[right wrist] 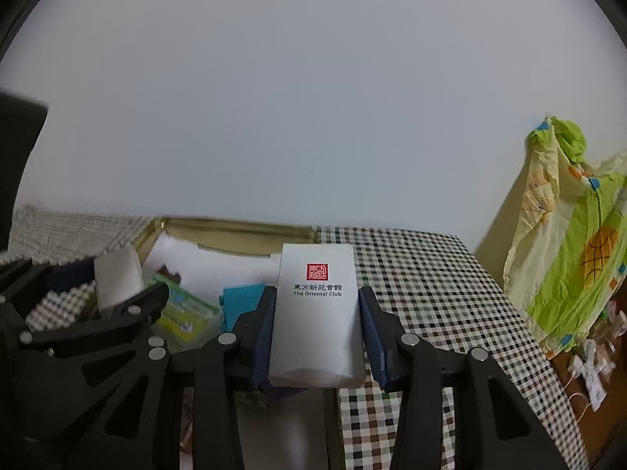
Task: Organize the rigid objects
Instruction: 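Open the left gripper to drop the charger into the tin, then swing the right gripper holding the box over the tin and release it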
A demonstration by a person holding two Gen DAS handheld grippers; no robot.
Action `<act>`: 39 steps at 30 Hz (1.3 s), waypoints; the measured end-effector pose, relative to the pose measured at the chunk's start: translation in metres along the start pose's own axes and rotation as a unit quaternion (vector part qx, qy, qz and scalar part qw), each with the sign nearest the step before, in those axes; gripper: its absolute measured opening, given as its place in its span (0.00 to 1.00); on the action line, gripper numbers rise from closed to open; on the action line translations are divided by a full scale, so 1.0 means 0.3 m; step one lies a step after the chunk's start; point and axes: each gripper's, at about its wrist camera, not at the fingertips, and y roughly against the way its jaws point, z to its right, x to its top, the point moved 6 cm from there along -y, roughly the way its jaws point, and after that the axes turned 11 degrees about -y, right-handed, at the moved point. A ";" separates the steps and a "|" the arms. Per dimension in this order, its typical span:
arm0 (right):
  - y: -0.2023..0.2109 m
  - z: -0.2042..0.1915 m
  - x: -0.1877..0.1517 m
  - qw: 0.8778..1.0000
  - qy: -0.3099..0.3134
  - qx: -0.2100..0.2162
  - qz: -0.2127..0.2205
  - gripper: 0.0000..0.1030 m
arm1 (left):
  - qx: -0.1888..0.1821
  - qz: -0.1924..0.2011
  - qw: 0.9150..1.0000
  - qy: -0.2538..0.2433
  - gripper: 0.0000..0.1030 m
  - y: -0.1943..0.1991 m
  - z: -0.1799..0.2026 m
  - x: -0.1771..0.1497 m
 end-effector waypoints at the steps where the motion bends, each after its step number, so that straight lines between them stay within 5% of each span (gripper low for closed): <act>1: 0.001 0.000 -0.001 1.000 0.002 0.003 0.000 0.43 | 0.001 -0.005 1.000 0.001 0.57 -0.007 0.000 0.000; 4: -0.005 -0.007 -0.010 1.000 0.022 0.007 -0.009 0.43 | 0.004 -0.014 1.000 0.006 0.60 -0.017 -0.019 -0.034; 8: -0.014 -0.006 -0.023 0.999 0.043 0.008 -0.017 0.45 | 0.017 -0.012 1.000 0.022 0.75 -0.006 -0.055 -0.047; 12: -0.011 0.021 -0.015 0.999 0.035 0.022 -0.014 0.59 | 0.018 -0.001 0.999 0.029 0.79 0.018 -0.078 -0.047; 16: -0.007 0.054 0.001 0.998 0.009 0.052 -0.016 0.70 | 0.037 0.020 0.998 0.047 0.99 0.064 -0.120 -0.048; 18: -0.002 0.070 0.010 0.997 -0.011 0.072 -0.016 0.78 | 0.033 0.040 0.997 0.058 0.99 0.095 -0.135 -0.046; 24: 0.041 0.066 0.033 0.990 -0.041 0.135 0.006 0.79 | 0.050 0.074 0.995 0.053 0.99 0.164 -0.156 -0.056; 33: 0.097 0.046 0.028 0.960 -0.117 0.255 0.025 0.80 | 0.054 0.116 0.990 0.053 0.99 0.242 -0.206 -0.118; 39: 0.201 0.149 0.029 0.957 -0.165 0.215 0.108 0.80 | 0.049 0.130 0.988 0.059 0.99 0.263 -0.229 -0.143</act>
